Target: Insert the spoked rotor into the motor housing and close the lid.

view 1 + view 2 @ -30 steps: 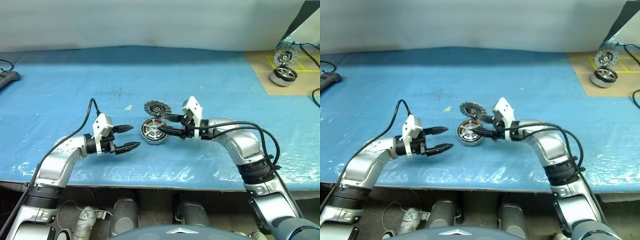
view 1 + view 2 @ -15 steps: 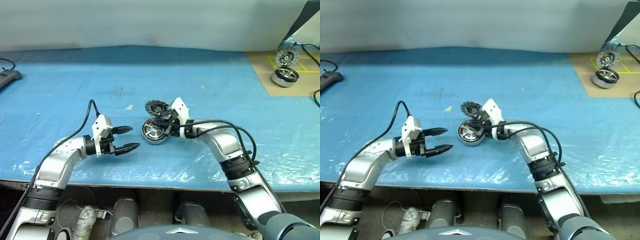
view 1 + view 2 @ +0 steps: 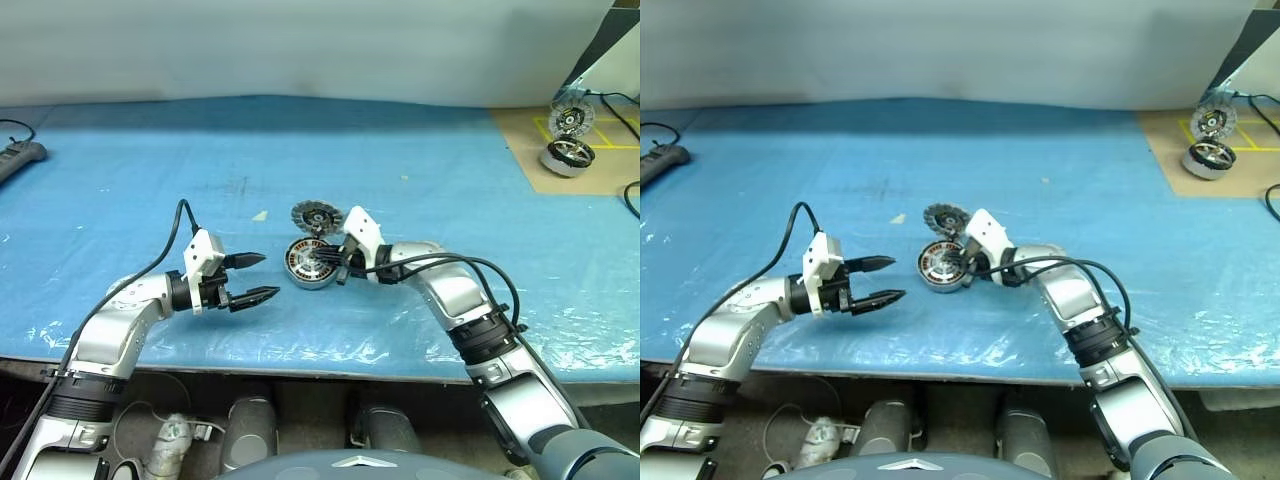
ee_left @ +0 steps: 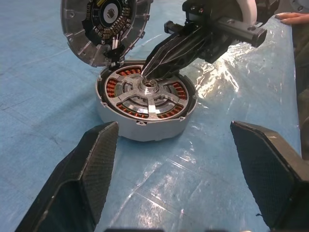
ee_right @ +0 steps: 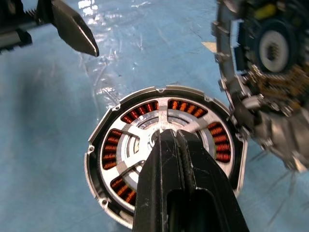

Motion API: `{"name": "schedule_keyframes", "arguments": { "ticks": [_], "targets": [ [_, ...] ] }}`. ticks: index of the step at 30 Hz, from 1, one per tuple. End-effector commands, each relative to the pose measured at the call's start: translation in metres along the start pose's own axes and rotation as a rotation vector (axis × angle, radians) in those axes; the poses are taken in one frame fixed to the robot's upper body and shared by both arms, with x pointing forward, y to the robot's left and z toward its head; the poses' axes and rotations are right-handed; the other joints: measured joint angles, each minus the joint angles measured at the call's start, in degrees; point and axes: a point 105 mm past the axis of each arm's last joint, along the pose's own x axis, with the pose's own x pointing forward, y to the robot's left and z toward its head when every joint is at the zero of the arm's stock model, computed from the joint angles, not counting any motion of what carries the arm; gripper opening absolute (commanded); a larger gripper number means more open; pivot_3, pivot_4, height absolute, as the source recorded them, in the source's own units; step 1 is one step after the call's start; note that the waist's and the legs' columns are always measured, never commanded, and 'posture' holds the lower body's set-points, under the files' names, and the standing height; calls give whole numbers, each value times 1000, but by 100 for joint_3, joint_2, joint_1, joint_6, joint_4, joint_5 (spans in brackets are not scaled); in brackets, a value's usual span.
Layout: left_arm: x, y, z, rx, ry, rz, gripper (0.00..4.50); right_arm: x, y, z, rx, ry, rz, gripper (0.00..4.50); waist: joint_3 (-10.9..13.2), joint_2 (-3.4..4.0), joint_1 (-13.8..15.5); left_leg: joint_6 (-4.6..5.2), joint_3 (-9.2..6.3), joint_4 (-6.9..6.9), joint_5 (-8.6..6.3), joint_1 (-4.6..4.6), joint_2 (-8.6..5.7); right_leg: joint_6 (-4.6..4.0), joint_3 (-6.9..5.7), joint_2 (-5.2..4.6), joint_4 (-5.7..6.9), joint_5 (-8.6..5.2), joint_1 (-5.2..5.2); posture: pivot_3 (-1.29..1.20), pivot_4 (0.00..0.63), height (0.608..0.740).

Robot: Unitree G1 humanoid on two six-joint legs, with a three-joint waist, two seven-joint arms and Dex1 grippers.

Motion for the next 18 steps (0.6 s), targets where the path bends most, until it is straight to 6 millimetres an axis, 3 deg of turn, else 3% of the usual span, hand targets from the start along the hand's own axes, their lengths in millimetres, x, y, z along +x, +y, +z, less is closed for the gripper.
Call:
{"name": "schedule_keyframes", "arguments": {
  "ticks": [1, 6, 11, 14, 18],
  "targets": [
    [1, -1, 9, 31, -24, -10, 4011, -21, 4, 39, 82, -177, 51, 20, 0, 0, -6, 0, 0, 0, 0, -16, 0, -1, 0, 0, 3, 0, -18, 0, 150, 740],
    [3, 1, 9, 19, -31, -3, 4011, -46, -4, 29, 81, -151, -38, 20, 0, 0, 4, 2, 0, 1, 1, -37, 1, -2, -5, 1, 0, 1, -35, 0, 150, 740],
    [3, 12, 11, -12, -48, 27, 4011, -73, -39, 5, 69, -90, -320, 20, 0, 0, 8, 1, 0, 4, 0, -35, 0, -1, -5, 0, -1, 1, -33, 0, 150, 740],
    [5, 13, 11, -12, -47, 18, 4011, -79, -55, 10, 42, -118, -432, 20, 1, 0, -16, 0, 0, 6, 1, -31, 0, 0, -1, 0, 1, 1, -34, 0, 150, 740],
    [8, 13, 12, -8, -48, 2, 4011, -73, -67, 26, 28, -165, -465, 20, 1, 1, -29, -3, 0, -2, 2, -29, 0, 0, -2, 1, 3, 1, -39, 0, 150, 740]
  ]
}}
